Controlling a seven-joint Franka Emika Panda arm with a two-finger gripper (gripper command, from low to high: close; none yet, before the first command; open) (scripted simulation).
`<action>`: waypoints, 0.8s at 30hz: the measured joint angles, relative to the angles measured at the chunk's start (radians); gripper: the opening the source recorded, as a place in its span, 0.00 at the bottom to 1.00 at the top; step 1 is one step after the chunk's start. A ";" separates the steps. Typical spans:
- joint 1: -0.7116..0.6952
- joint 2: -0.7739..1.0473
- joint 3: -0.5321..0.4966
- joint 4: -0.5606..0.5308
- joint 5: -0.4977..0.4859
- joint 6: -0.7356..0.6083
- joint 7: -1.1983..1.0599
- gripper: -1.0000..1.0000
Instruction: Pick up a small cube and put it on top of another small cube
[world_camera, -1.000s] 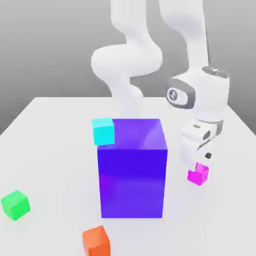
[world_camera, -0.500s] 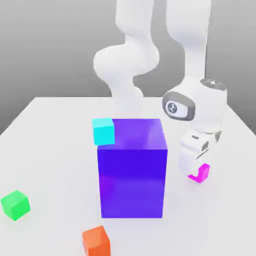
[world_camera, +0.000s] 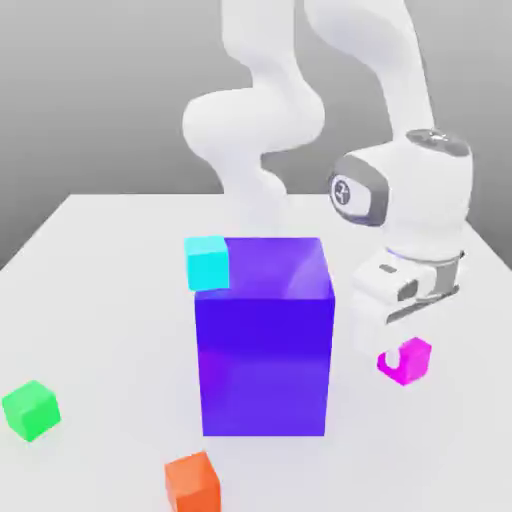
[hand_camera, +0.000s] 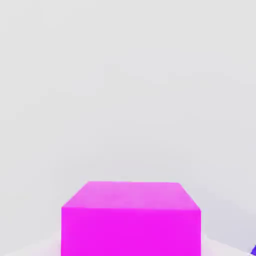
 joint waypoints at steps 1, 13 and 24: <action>-0.018 0.014 -0.014 0.027 -0.003 -0.008 -0.005 0.00; -0.266 0.155 -0.212 0.295 0.044 -0.105 -0.101 0.00; -0.599 0.093 -0.475 0.212 0.252 -0.186 -0.135 0.00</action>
